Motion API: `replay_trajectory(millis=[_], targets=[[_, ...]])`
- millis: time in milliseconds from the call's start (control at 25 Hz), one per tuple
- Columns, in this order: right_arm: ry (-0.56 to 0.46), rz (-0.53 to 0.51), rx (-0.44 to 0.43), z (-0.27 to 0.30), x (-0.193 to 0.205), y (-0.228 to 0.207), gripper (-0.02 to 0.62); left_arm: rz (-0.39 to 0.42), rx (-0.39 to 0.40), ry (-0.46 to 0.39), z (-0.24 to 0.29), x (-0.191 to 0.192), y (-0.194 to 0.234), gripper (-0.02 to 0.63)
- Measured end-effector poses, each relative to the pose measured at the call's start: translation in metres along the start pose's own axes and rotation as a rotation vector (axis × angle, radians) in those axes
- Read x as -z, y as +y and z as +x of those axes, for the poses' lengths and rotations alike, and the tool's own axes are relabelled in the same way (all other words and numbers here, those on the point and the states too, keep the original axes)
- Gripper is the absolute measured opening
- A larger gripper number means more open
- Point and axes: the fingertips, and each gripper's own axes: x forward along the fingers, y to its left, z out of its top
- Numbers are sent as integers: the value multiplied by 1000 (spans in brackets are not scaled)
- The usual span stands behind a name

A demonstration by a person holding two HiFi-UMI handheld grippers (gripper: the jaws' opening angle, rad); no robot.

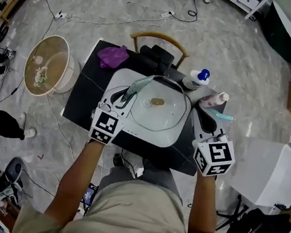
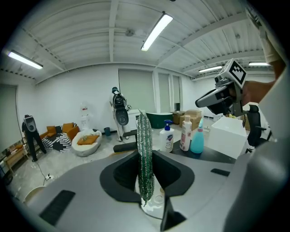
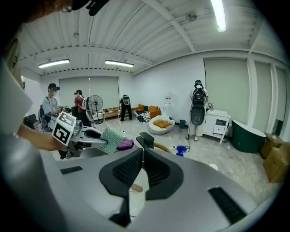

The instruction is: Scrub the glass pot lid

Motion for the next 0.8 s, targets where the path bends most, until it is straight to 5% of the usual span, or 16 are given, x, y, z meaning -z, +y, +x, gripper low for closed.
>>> replay_trajectory(millis=[800], targets=[[132,109,2,39,99,-49,28,-76,-49,246,122,117,-8,91]])
